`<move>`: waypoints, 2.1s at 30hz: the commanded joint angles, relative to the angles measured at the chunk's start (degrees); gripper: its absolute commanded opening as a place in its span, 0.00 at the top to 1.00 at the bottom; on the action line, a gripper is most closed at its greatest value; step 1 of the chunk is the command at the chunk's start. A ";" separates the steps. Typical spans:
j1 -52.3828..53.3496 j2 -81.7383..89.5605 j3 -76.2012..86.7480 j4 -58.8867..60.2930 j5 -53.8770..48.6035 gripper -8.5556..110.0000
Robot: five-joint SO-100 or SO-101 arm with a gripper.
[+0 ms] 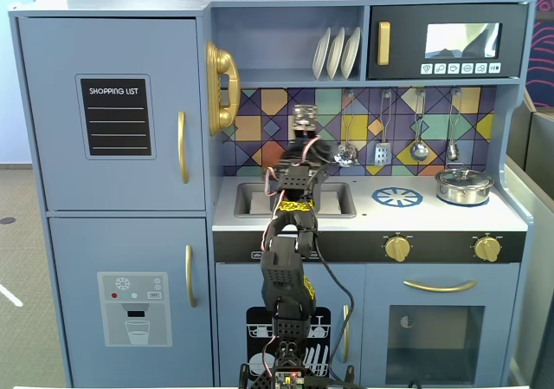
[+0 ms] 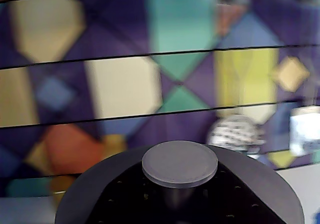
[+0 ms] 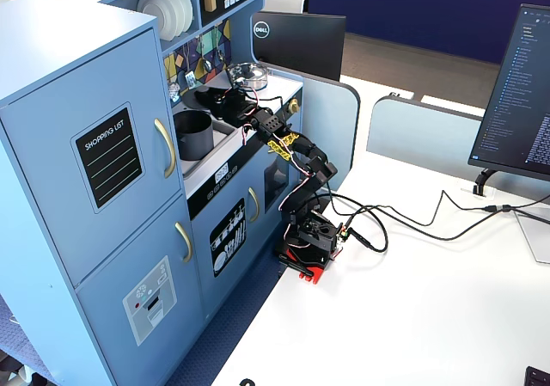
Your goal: Pick up the lid from the counter and put it on the gray recipient
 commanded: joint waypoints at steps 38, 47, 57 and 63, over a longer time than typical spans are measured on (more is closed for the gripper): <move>-6.06 -3.78 7.65 -3.08 0.35 0.93; -7.03 -0.70 8.70 -0.97 -0.88 0.93; -5.89 1.23 9.93 -1.23 -1.76 0.63; -5.19 3.08 8.70 -1.58 -4.13 0.62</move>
